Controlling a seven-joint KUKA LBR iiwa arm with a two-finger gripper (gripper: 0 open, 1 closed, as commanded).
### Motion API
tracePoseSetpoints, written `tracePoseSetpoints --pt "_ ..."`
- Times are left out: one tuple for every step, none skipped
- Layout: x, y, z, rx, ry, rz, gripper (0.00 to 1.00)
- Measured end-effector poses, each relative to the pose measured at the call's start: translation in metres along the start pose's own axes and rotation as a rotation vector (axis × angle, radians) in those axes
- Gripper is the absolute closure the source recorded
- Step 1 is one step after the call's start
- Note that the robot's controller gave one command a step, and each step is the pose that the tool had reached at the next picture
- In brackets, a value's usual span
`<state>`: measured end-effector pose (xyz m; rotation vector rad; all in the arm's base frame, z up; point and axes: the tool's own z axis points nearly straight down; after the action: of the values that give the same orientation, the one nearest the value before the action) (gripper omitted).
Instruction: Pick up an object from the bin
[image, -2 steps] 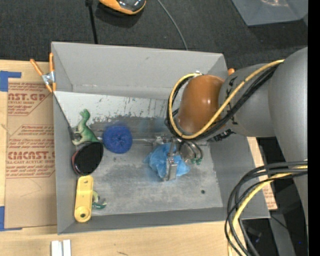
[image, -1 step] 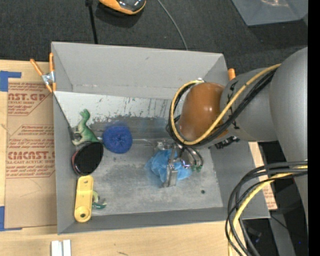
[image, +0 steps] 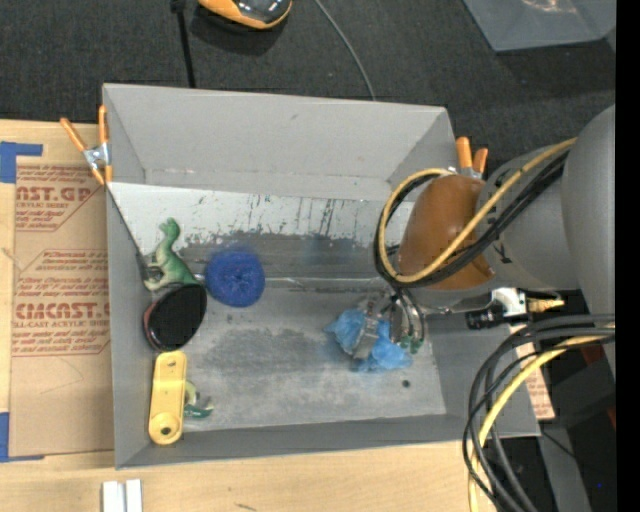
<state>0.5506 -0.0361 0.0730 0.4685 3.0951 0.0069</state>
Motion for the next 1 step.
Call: tracePoseSetpoints --pt "0.0 0.0 0.0 0.0 0.0 0.0 1.0"
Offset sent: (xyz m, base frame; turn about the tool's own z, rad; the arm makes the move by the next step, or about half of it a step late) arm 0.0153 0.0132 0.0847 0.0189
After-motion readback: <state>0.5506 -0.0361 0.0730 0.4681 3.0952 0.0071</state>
